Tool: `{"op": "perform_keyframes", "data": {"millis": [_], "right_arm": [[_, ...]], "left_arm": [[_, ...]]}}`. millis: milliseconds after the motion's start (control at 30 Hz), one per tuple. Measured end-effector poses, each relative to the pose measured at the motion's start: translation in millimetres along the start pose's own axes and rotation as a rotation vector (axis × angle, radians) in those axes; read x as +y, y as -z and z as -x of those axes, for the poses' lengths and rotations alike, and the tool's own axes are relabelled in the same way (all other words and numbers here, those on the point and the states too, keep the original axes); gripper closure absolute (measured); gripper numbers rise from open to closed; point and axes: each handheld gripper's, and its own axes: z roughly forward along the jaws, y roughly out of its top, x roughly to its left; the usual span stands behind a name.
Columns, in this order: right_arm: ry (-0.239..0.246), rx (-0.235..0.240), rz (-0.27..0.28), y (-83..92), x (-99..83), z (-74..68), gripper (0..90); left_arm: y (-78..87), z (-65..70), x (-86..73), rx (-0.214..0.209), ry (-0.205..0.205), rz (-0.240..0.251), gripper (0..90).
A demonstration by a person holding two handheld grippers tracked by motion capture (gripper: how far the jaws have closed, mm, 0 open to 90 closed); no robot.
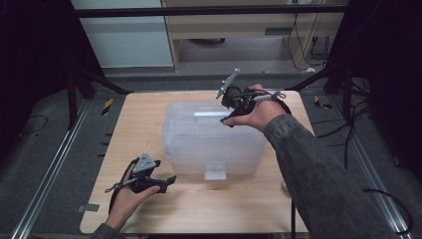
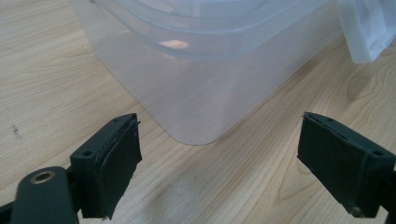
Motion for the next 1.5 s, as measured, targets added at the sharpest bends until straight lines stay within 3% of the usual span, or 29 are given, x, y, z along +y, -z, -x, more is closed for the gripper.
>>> {"op": "perform_keyframes", "data": {"millis": [67,433,667,900,1200,1500], "right_arm": [[0.031,0.004,-0.018,-8.7,4.6,0.0,43.6],[0.099,0.032,-0.072,-28.5,13.1,1.3,53.9],[0.145,0.042,-0.084,-30.8,15.6,0.1,63.7],[0.161,0.042,-0.089,-32.8,16.0,-0.5,70.1],[0.181,0.035,-0.076,-31.6,15.4,-0.2,72.9],[0.235,0.041,-0.080,-29.8,16.7,0.8,74.3]], "left_arm": [[0.0,0.0,-0.2,0.002,-0.001,-0.001,12.3],[-0.3,-0.9,-0.5,0.005,-0.004,-0.003,12.4],[-0.4,-1.6,-0.8,0.008,-0.001,-0.004,12.5],[-1.0,-1.4,-1.0,0.006,-0.002,-0.010,12.6],[-0.6,-2.1,-1.3,0.003,0.005,-0.012,12.6],[-0.2,-3.0,-1.6,0.004,0.012,-0.009,12.9]]}}
